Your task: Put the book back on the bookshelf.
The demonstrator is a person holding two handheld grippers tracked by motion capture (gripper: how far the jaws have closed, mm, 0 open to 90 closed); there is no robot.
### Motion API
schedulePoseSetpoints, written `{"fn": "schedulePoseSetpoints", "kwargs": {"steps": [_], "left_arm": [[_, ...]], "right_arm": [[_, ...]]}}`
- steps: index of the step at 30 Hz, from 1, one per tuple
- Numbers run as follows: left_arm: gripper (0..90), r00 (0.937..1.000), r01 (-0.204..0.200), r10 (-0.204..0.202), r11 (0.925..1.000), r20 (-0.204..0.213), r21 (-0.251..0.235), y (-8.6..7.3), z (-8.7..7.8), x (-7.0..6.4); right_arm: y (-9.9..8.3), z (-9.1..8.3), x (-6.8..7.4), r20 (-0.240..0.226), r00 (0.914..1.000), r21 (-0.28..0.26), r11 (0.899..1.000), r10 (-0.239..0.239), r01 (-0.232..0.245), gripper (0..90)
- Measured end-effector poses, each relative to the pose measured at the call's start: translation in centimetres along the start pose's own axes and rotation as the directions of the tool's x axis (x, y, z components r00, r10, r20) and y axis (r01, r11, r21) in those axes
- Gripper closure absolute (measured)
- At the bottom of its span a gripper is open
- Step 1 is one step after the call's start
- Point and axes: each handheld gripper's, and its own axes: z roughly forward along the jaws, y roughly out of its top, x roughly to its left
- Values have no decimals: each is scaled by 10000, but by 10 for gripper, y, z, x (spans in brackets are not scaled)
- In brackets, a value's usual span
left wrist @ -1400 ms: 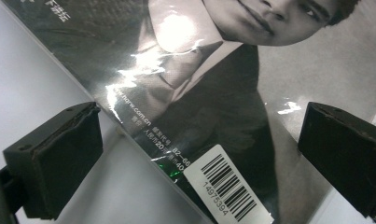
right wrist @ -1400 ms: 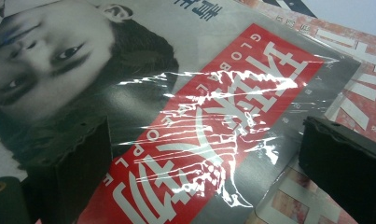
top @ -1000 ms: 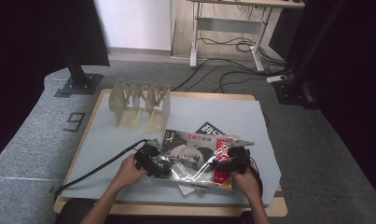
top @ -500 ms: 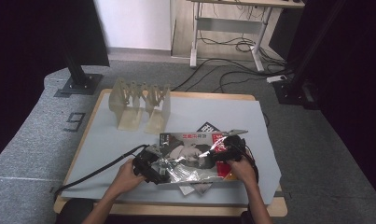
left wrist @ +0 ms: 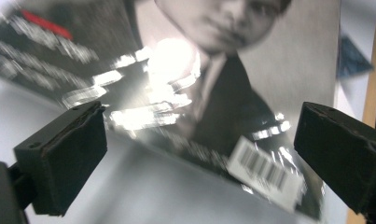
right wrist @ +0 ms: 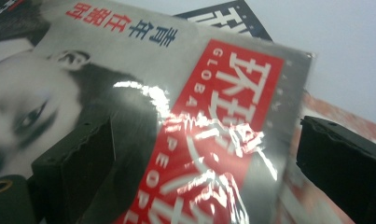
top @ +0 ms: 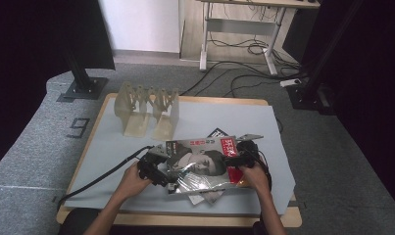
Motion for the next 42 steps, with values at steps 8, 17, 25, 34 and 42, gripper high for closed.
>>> {"fn": "schedulePoseSetpoints", "kwargs": {"steps": [8,17,25,34,42], "left_arm": [[18,9976,-631,633,9980,-270,52,33,15,7],[30,9984,-419,415,9991,-383,-95,55,35,24],[17,9938,-790,799,9968,-768,154,71,52,27],[0,9941,-709,751,9960,-778,550,75,64,36],[0,9972,-252,291,9981,-695,560,76,66,46]], "right_arm": [[-26,-28,5,-24,10000,-88,10000,-42,42,70],[-57,-52,10,70,10000,-182,9998,54,-53,69],[-69,-64,18,120,9997,-145,9996,-222,223,67],[-75,-66,22,16,9991,-164,9990,-414,414,67],[-77,-65,23,46,9990,-170,9989,-440,441,68]]}}
